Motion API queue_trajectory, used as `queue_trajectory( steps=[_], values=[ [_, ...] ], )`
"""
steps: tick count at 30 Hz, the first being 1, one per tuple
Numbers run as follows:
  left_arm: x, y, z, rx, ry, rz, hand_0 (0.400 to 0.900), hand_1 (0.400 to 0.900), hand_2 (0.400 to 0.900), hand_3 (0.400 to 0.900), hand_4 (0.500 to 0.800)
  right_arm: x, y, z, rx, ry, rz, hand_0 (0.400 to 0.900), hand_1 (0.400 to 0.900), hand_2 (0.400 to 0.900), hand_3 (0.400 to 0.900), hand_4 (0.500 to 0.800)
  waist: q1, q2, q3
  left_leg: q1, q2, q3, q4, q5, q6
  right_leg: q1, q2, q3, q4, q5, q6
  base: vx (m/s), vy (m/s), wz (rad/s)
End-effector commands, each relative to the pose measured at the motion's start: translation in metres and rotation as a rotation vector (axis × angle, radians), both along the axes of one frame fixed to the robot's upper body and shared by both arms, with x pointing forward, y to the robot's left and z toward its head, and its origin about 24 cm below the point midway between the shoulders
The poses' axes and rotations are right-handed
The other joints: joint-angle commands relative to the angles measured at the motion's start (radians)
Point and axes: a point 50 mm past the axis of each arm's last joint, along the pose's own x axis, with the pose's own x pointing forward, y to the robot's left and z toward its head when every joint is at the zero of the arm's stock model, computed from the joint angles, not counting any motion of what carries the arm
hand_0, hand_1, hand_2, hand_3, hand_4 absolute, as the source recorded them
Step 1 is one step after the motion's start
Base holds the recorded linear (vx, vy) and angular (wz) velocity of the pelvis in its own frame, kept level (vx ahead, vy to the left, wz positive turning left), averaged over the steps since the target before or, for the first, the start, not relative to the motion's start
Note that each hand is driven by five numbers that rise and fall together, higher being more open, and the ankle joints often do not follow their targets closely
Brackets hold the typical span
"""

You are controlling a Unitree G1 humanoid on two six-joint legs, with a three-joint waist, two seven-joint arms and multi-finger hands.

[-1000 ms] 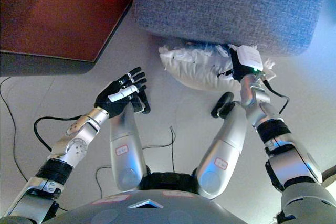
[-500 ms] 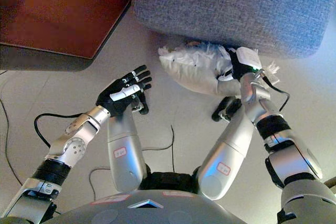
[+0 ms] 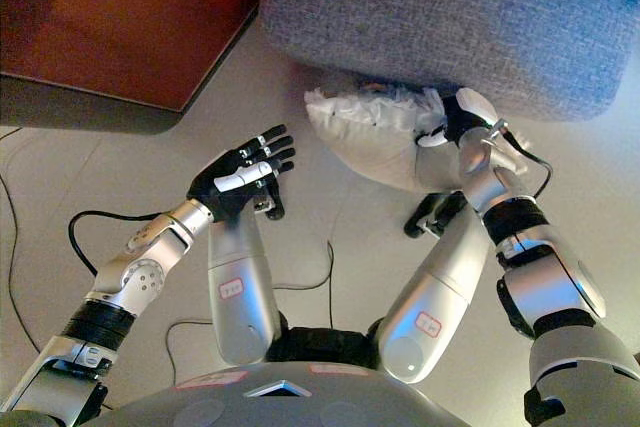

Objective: Pick up the pillow and put it on the sofa.

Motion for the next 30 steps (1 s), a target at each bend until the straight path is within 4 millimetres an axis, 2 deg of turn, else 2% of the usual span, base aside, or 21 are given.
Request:
queue_trajectory(
  steps=[1,8,11,19,20,25,26,30],
  values=[
    [-0.009,-0.021,0.006,-0.084,-0.032,-0.084,0.900,0.900,0.900,0.900,0.800,0.003,0.001,0.003,0.098,-0.047,-0.043,0.400,0.400,0.400,0.400,0.500,0.029,0.031,0.006,0.078,0.023,-0.003,0.005,-0.075,0.001,-0.019,0.006,0.037,-0.080,0.089,0.040,0.00,0.000,0.00],
    [-0.010,-0.025,0.006,-0.085,-0.034,-0.082,0.900,0.900,0.900,0.900,0.800,0.004,0.005,0.007,0.198,-0.109,-0.053,0.400,0.400,0.400,0.400,0.500,0.025,0.034,0.010,0.103,0.019,0.012,-0.031,-0.065,0.006,0.009,0.014,0.022,-0.121,0.104,0.037,0.00,0.012,-0.02],
    [-0.007,-0.027,0.007,-0.091,-0.041,-0.066,0.900,0.900,0.900,0.900,0.800,0.006,0.009,0.017,0.269,-0.164,-0.027,0.400,0.400,0.400,0.400,0.500,0.020,0.034,0.011,0.139,0.016,0.032,-0.090,-0.049,0.006,0.048,0.026,0.003,-0.183,0.126,0.038,-0.02,0.032,-0.08],
    [-0.002,-0.026,0.011,-0.086,-0.059,0.009,0.900,0.900,0.900,0.900,0.800,0.008,0.020,0.047,0.393,-0.325,0.047,0.400,0.400,0.400,0.400,0.500,0.005,0.027,0.010,0.264,-0.006,0.077,-0.304,0.033,-0.009,0.186,0.074,-0.035,-0.398,0.207,0.047,-0.03,0.040,-0.12],
    [-0.001,-0.025,0.012,-0.084,-0.060,0.025,0.900,0.900,0.900,0.900,0.800,0.007,0.022,0.052,0.396,-0.349,0.066,0.400,0.400,0.400,0.400,0.500,0.001,0.023,0.010,0.277,-0.016,0.085,-0.353,0.076,-0.001,0.207,0.079,-0.042,-0.456,0.248,0.038,-0.07,0.050,-0.13],
    [-0.005,-0.015,0.005,-0.025,-0.037,0.107,0.900,0.900,0.900,0.900,0.800,-0.008,0.031,0.066,0.373,-0.468,0.178,0.400,0.400,0.400,0.400,0.500,-0.009,-0.001,-0.008,0.412,-0.047,0.085,-0.559,0.158,-0.002,0.355,0.075,-0.079,-0.683,0.331,0.062,0.03,0.058,-0.14],
    [-0.007,-0.013,0.003,-0.014,-0.028,0.123,0.900,0.900,0.900,0.900,0.800,-0.016,0.033,0.070,0.366,-0.502,0.209,0.400,0.400,0.400,0.400,0.500,-0.009,-0.009,-0.018,0.461,-0.055,0.083,-0.642,0.190,-0.003,0.405,0.071,-0.093,-0.758,0.356,0.076,0.09,0.061,-0.11],
    [-0.011,-0.005,-0.002,0.003,-0.013,0.158,0.900,0.900,0.900,0.900,0.800,-0.035,0.032,0.085,0.362,-0.601,0.285,0.400,0.400,0.400,0.400,0.500,-0.014,-0.026,-0.045,0.584,-0.091,0.112,-0.802,0.244,0.002,0.533,0.070,-0.139,-0.927,0.431,0.104,0.05,0.038,-0.13]
  ],
)
